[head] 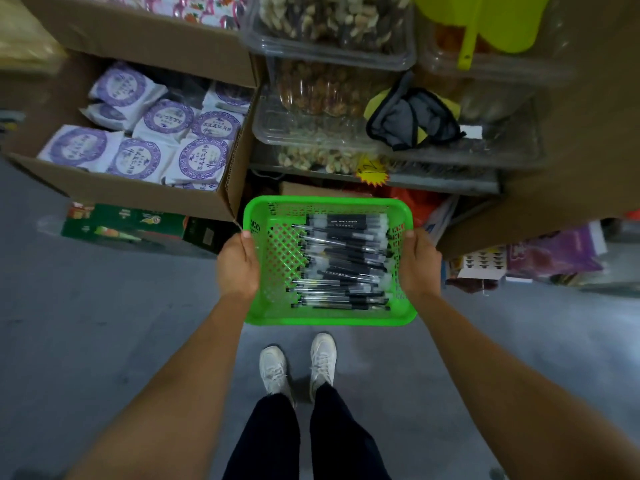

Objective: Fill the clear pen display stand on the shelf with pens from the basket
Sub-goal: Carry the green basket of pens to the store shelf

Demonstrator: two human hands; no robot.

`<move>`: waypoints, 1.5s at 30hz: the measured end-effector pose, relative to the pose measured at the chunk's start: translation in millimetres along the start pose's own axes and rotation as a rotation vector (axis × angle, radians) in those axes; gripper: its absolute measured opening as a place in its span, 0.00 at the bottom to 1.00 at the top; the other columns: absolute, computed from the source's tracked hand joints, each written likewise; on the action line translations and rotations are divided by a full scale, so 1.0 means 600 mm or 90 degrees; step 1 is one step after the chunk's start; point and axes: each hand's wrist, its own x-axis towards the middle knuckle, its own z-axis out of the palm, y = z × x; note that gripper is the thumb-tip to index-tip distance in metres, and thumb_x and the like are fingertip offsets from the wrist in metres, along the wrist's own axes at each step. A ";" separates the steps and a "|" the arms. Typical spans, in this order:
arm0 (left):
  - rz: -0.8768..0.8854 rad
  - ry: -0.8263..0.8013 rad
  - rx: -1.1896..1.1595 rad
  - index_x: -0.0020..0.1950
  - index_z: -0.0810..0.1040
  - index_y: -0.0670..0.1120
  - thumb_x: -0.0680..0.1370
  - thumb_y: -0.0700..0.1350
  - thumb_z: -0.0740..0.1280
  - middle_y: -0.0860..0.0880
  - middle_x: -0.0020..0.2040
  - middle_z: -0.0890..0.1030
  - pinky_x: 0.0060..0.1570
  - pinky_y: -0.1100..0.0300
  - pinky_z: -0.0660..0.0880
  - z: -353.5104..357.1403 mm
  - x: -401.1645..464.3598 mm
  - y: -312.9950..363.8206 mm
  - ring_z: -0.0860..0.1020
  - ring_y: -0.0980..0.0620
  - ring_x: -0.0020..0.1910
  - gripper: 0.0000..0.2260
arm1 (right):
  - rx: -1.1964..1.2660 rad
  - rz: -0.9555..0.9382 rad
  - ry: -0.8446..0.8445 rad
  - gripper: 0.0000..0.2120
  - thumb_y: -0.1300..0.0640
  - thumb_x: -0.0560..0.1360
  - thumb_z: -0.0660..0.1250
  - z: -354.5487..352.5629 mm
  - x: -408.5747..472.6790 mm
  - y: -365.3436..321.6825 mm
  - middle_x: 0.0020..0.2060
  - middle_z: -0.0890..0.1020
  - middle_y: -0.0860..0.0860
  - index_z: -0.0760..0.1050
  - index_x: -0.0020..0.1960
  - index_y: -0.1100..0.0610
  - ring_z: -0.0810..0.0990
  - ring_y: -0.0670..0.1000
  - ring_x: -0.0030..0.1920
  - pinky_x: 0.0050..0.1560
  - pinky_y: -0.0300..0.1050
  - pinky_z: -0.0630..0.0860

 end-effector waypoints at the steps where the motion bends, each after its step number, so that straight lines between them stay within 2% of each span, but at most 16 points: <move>1: -0.002 0.007 -0.003 0.41 0.71 0.37 0.83 0.45 0.51 0.39 0.38 0.73 0.36 0.57 0.58 -0.013 -0.008 -0.004 0.70 0.45 0.37 0.17 | -0.003 -0.010 0.002 0.14 0.52 0.83 0.51 -0.001 -0.010 -0.008 0.30 0.66 0.50 0.63 0.42 0.57 0.64 0.50 0.30 0.33 0.46 0.59; 6: -0.028 0.039 -0.010 0.40 0.69 0.39 0.83 0.45 0.51 0.37 0.38 0.73 0.36 0.57 0.58 -0.101 -0.044 -0.029 0.69 0.44 0.37 0.17 | -0.002 -0.069 -0.027 0.14 0.55 0.84 0.50 0.009 -0.073 -0.068 0.29 0.65 0.49 0.64 0.42 0.59 0.63 0.46 0.29 0.33 0.47 0.58; 10: -0.042 0.082 -0.010 0.46 0.73 0.31 0.83 0.45 0.51 0.29 0.46 0.77 0.39 0.52 0.62 -0.189 -0.066 -0.076 0.75 0.33 0.45 0.19 | -0.018 -0.112 -0.038 0.13 0.55 0.84 0.51 0.048 -0.131 -0.122 0.30 0.65 0.47 0.65 0.42 0.58 0.63 0.47 0.31 0.35 0.46 0.58; 13: -0.066 0.113 -0.003 0.48 0.73 0.30 0.83 0.44 0.51 0.27 0.48 0.77 0.40 0.50 0.64 -0.262 -0.088 -0.133 0.75 0.31 0.48 0.19 | -0.019 -0.143 -0.059 0.14 0.56 0.84 0.51 0.090 -0.187 -0.171 0.31 0.67 0.48 0.66 0.42 0.58 0.66 0.48 0.31 0.36 0.45 0.57; 17: -0.089 0.158 -0.019 0.44 0.73 0.31 0.83 0.44 0.51 0.27 0.44 0.77 0.41 0.47 0.66 -0.376 -0.124 -0.225 0.76 0.32 0.44 0.19 | -0.019 -0.186 -0.118 0.16 0.54 0.84 0.51 0.161 -0.279 -0.242 0.35 0.74 0.54 0.70 0.44 0.61 0.70 0.53 0.35 0.37 0.48 0.62; 19: -0.111 0.177 -0.019 0.44 0.73 0.32 0.83 0.45 0.51 0.28 0.44 0.77 0.41 0.47 0.67 -0.440 -0.142 -0.271 0.76 0.32 0.44 0.20 | -0.019 -0.216 -0.152 0.17 0.54 0.84 0.50 0.207 -0.322 -0.277 0.34 0.72 0.53 0.69 0.44 0.61 0.70 0.53 0.36 0.37 0.48 0.63; 21: -0.134 0.203 -0.011 0.44 0.73 0.32 0.83 0.44 0.51 0.28 0.45 0.77 0.39 0.51 0.63 -0.503 -0.156 -0.313 0.76 0.33 0.45 0.19 | -0.011 -0.235 -0.185 0.17 0.53 0.84 0.50 0.258 -0.362 -0.314 0.34 0.72 0.52 0.69 0.43 0.61 0.71 0.53 0.37 0.39 0.49 0.65; 25: -0.199 0.270 -0.007 0.44 0.73 0.32 0.83 0.45 0.51 0.28 0.46 0.77 0.39 0.53 0.61 -0.611 -0.179 -0.396 0.75 0.32 0.46 0.20 | -0.048 -0.270 -0.240 0.16 0.51 0.83 0.51 0.357 -0.431 -0.398 0.31 0.70 0.48 0.65 0.39 0.55 0.72 0.55 0.39 0.48 0.57 0.70; 27: -0.224 0.300 -0.002 0.43 0.74 0.33 0.83 0.46 0.51 0.29 0.45 0.78 0.40 0.51 0.63 -0.656 -0.176 -0.439 0.75 0.31 0.46 0.20 | -0.034 -0.289 -0.283 0.16 0.53 0.83 0.52 0.404 -0.457 -0.446 0.31 0.70 0.49 0.65 0.40 0.57 0.70 0.53 0.36 0.43 0.51 0.67; 31: -0.273 0.348 0.013 0.44 0.74 0.32 0.83 0.46 0.51 0.28 0.46 0.78 0.42 0.48 0.67 -0.734 -0.147 -0.511 0.76 0.30 0.46 0.21 | -0.044 -0.342 -0.336 0.16 0.55 0.83 0.52 0.507 -0.490 -0.540 0.31 0.68 0.49 0.65 0.39 0.60 0.66 0.47 0.31 0.38 0.48 0.62; 36: -0.321 0.385 0.001 0.44 0.74 0.31 0.83 0.46 0.51 0.28 0.46 0.78 0.43 0.46 0.68 -0.822 -0.054 -0.586 0.76 0.30 0.46 0.21 | -0.064 -0.364 -0.378 0.16 0.54 0.83 0.51 0.644 -0.490 -0.667 0.33 0.71 0.51 0.67 0.41 0.60 0.68 0.50 0.33 0.38 0.48 0.63; 40: -0.361 0.416 -0.008 0.43 0.73 0.32 0.83 0.47 0.52 0.28 0.45 0.78 0.44 0.45 0.69 -0.897 0.038 -0.639 0.76 0.30 0.46 0.21 | -0.085 -0.384 -0.420 0.16 0.53 0.83 0.51 0.759 -0.472 -0.779 0.31 0.69 0.49 0.65 0.38 0.55 0.68 0.51 0.35 0.39 0.47 0.63; 45: -0.363 0.435 0.018 0.42 0.74 0.33 0.83 0.46 0.52 0.28 0.45 0.78 0.42 0.46 0.69 -0.996 0.160 -0.682 0.76 0.30 0.46 0.20 | -0.096 -0.415 -0.443 0.16 0.54 0.84 0.50 0.872 -0.460 -0.923 0.30 0.69 0.50 0.67 0.42 0.59 0.66 0.47 0.30 0.34 0.47 0.62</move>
